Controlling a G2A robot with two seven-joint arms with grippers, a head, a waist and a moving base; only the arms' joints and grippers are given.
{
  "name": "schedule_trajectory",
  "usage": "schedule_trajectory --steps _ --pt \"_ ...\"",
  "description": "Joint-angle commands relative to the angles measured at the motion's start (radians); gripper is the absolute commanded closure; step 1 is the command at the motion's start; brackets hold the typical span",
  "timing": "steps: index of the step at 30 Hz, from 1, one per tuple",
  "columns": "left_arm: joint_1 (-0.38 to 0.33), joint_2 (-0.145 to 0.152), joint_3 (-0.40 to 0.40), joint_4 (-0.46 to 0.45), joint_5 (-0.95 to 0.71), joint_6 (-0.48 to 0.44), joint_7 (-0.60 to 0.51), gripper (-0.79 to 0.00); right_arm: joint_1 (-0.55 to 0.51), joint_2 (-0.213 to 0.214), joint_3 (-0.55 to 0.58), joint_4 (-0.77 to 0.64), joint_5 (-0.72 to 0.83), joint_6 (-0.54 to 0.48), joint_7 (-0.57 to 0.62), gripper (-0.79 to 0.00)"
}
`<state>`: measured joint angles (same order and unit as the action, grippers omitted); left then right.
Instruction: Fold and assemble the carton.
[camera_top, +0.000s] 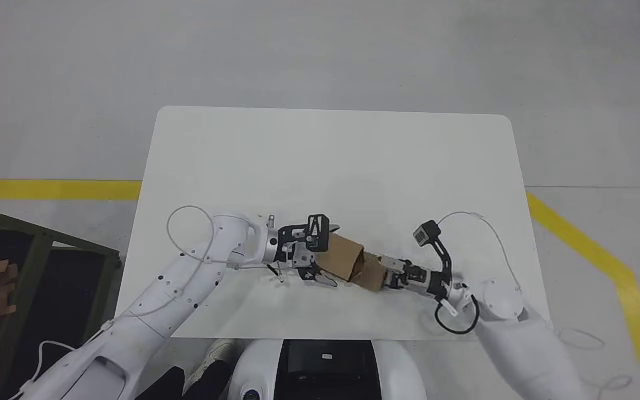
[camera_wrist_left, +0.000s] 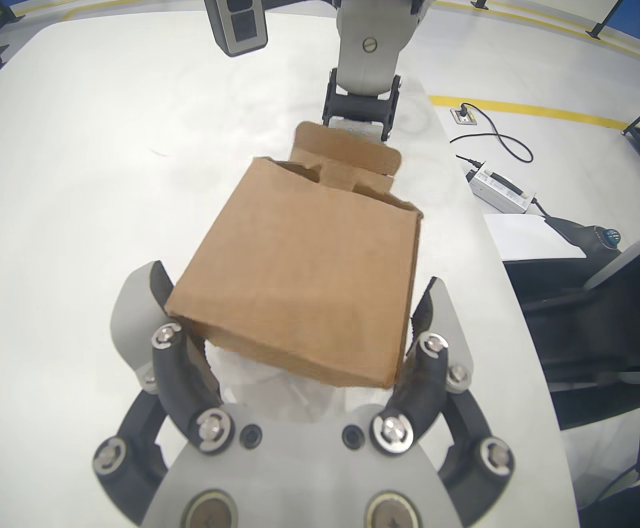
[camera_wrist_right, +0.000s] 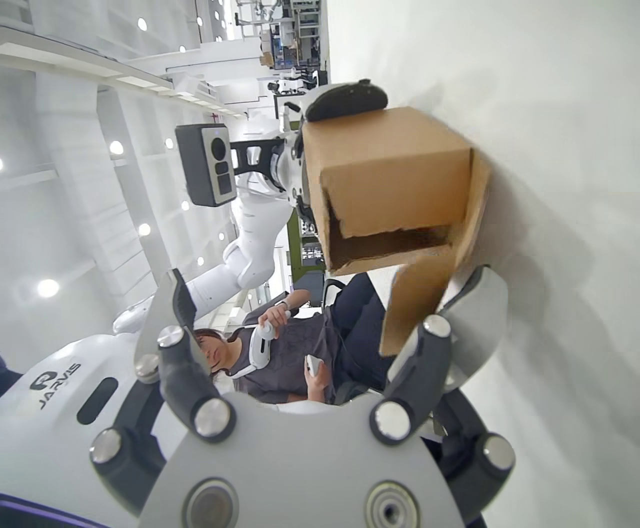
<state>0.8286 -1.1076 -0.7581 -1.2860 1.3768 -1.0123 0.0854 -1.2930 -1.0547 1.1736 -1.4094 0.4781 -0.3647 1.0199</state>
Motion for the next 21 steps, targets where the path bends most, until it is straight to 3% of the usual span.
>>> schedule_trajectory --steps 1,21 --pt "0.0 0.001 0.0 0.0 -0.001 0.0 0.0 -0.785 0.007 -0.002 -0.008 -0.004 -0.006 0.005 -0.01 -0.785" --pt "-0.004 0.003 0.011 0.003 -0.021 0.0 -0.015 -0.785 0.036 -0.019 -0.032 -0.045 0.045 0.0 -0.038 -0.785"
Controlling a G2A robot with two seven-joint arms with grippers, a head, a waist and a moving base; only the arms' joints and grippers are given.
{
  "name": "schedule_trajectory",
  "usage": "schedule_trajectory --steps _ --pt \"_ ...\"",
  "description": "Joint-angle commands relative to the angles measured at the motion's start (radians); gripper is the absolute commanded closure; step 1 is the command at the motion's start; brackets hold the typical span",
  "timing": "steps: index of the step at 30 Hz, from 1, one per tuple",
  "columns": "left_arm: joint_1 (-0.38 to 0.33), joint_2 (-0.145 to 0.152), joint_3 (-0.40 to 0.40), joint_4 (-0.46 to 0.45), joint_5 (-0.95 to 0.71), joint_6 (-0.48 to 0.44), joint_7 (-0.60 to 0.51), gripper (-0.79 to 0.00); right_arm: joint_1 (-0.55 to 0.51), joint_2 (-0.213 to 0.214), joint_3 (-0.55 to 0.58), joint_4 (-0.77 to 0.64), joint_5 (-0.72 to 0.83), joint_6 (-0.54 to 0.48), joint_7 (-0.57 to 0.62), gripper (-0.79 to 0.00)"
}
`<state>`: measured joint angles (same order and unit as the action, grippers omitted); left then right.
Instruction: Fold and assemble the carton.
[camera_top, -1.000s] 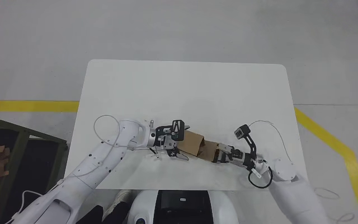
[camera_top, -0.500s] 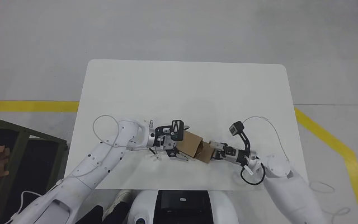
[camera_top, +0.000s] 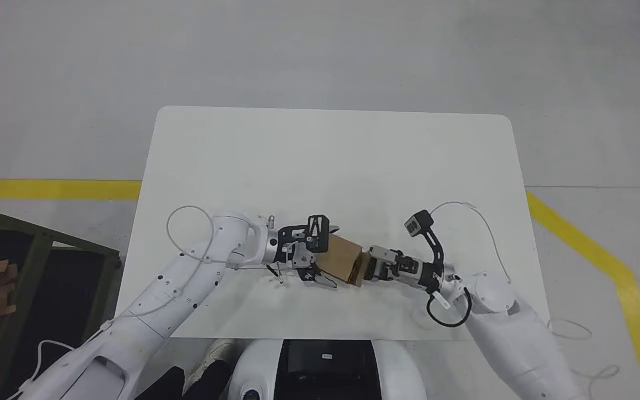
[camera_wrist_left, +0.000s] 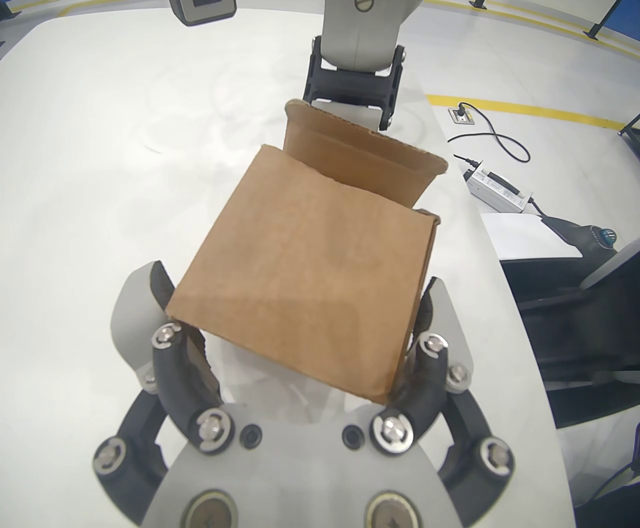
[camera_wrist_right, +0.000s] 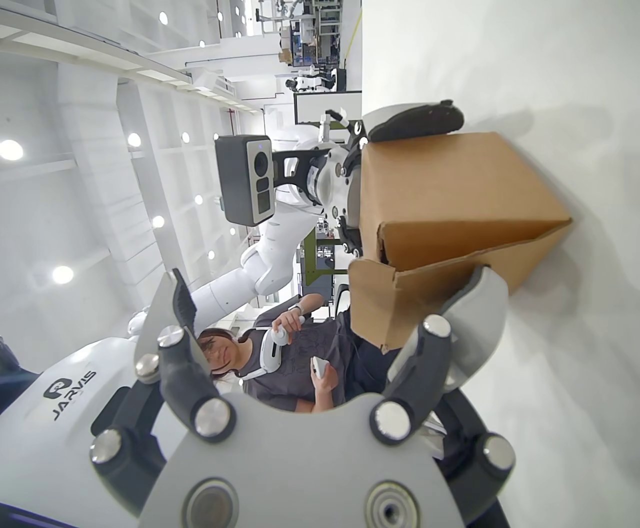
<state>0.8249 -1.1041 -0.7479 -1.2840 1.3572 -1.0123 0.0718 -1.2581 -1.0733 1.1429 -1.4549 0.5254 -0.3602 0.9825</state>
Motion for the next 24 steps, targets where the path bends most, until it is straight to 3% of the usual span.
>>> schedule_trajectory --steps 1,7,9,11,13,14,17,24 --pt "-0.001 0.0 0.001 0.003 -0.003 0.0 -0.002 -0.785 0.003 -0.001 -0.002 0.0 -0.005 -0.011 0.0 -0.785" --pt "-0.004 -0.001 0.006 0.006 -0.011 0.0 -0.008 -0.785 0.009 -0.002 -0.008 -0.004 -0.06 -0.032 -0.001 -0.779" --pt "-0.005 -0.001 0.008 0.007 -0.013 0.0 -0.011 -0.785 0.009 -0.002 -0.01 -0.008 -0.078 -0.033 -0.006 -0.634" --pt "-0.006 -0.001 0.01 0.008 -0.014 0.0 -0.014 -0.785 0.008 -0.002 -0.011 -0.011 -0.092 -0.032 -0.012 -0.613" --pt "-0.007 -0.001 0.012 0.008 -0.017 0.0 -0.017 -0.785 0.006 -0.002 -0.012 -0.015 -0.1 -0.033 -0.015 -0.409" --pt "-0.008 -0.001 0.013 0.009 -0.018 0.0 -0.018 -0.785 0.006 -0.002 -0.012 -0.015 -0.107 -0.033 -0.014 -0.388" --pt "-0.009 -0.001 0.015 0.01 -0.022 0.0 -0.023 -0.785 0.005 -0.001 -0.012 -0.016 -0.133 -0.028 -0.016 -0.406" --pt "-0.011 0.0 0.018 0.012 -0.03 0.0 -0.032 -0.785 -0.004 0.003 -0.009 -0.017 -0.197 -0.014 -0.025 -0.339"
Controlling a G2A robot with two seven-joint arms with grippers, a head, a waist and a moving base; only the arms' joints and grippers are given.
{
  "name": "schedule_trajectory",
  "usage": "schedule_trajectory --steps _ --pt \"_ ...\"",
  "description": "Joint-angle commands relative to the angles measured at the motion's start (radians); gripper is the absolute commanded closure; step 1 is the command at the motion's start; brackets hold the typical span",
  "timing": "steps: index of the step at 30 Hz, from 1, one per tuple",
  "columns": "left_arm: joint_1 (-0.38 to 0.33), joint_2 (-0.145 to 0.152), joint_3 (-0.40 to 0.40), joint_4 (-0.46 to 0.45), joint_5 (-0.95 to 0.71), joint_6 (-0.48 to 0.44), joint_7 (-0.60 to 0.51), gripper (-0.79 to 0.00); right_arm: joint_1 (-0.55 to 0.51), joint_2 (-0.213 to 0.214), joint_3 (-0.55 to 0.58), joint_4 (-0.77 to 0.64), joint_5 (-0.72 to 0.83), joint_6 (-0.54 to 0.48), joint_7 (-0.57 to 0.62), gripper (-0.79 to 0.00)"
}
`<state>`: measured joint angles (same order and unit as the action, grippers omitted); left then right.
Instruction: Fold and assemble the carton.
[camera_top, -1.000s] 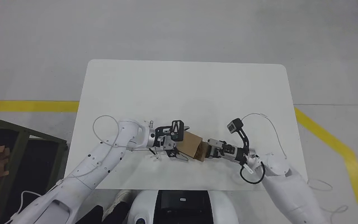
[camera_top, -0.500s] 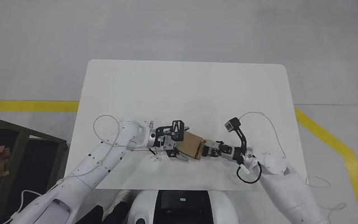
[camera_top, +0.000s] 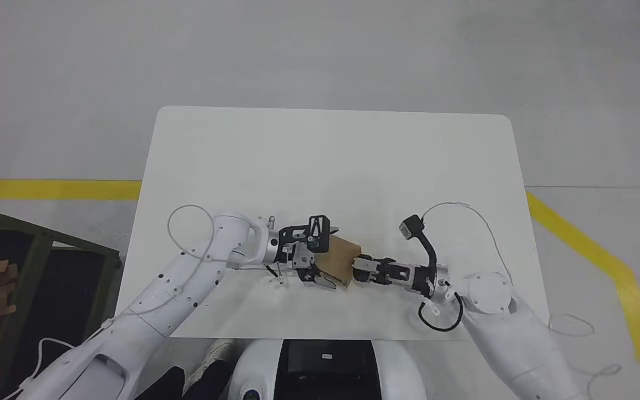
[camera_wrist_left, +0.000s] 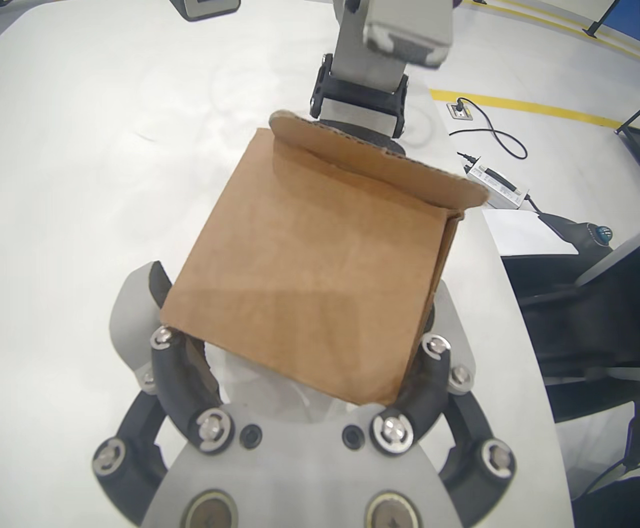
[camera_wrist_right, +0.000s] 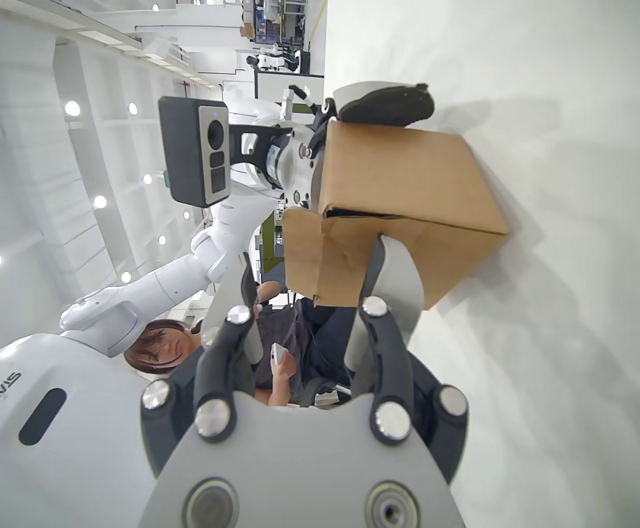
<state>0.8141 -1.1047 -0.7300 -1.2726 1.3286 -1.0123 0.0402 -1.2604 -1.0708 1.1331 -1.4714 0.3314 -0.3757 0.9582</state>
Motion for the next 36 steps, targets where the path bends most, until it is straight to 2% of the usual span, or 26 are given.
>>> schedule_trajectory --steps 1,4,12,23,36 --pt "-0.001 0.0 0.001 0.0 -0.002 0.0 -0.001 -0.785 -0.003 0.001 0.002 -0.001 -0.004 0.003 0.0 -0.329" --pt "-0.002 0.001 0.003 0.0 -0.004 0.0 -0.004 -0.785 -0.008 0.002 0.005 0.001 -0.015 0.006 -0.001 -0.326" --pt "-0.004 0.003 0.007 0.001 -0.007 0.0 -0.007 -0.785 -0.014 0.005 0.007 0.004 -0.053 0.024 -0.008 -0.259" --pt "-0.005 0.006 0.011 0.001 -0.013 0.0 -0.01 -0.785 -0.03 0.014 0.031 -0.022 -0.103 0.037 -0.016 -0.299" --pt "-0.006 0.009 0.015 -0.002 -0.017 0.0 -0.019 -0.785 -0.045 0.02 0.033 -0.044 -0.147 0.057 -0.026 -0.225"
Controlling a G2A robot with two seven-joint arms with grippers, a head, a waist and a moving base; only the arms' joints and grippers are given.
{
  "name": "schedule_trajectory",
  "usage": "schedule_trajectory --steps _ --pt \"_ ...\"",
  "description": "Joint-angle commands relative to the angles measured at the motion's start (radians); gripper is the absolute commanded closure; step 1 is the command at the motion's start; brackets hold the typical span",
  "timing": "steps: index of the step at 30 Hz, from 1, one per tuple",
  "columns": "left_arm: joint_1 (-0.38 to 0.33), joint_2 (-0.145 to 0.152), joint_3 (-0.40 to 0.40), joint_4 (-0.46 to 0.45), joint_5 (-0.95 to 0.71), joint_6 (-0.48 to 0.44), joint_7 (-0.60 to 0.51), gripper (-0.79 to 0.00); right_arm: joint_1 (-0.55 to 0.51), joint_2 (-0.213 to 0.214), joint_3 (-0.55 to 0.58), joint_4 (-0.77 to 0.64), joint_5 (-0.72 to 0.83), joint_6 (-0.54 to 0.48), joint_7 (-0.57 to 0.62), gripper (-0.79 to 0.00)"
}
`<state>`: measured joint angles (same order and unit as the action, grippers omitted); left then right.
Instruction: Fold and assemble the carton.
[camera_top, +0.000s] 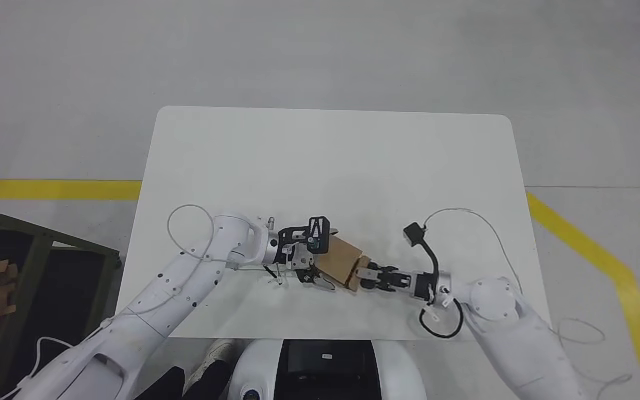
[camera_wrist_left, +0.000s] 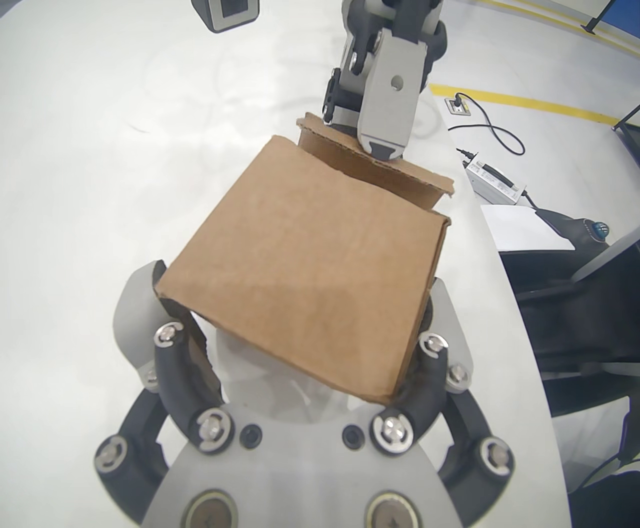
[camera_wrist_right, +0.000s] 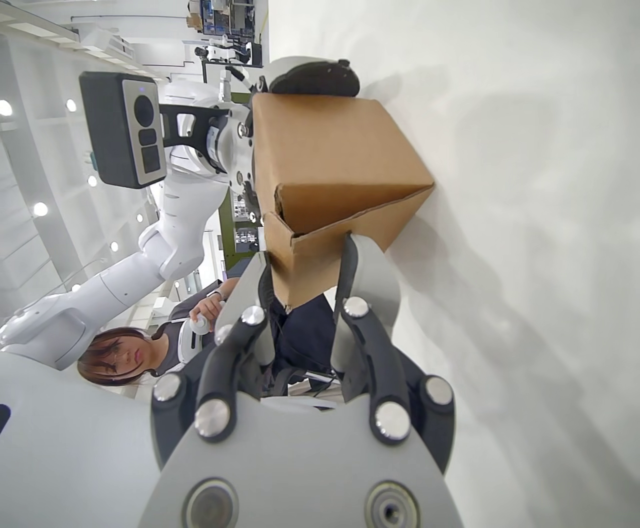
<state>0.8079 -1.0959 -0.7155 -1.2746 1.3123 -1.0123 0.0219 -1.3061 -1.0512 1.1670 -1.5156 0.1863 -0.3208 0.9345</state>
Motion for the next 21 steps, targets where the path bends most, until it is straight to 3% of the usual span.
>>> schedule_trajectory --steps 1,21 --pt "0.0 0.0 0.001 0.0 -0.001 0.0 -0.001 -0.785 0.002 0.0 -0.002 0.0 -0.007 0.005 -0.005 -0.209" --pt "-0.005 0.005 0.012 -0.004 -0.016 0.0 -0.013 -0.785 0.021 -0.003 -0.024 -0.004 -0.006 0.022 -0.012 -0.157"
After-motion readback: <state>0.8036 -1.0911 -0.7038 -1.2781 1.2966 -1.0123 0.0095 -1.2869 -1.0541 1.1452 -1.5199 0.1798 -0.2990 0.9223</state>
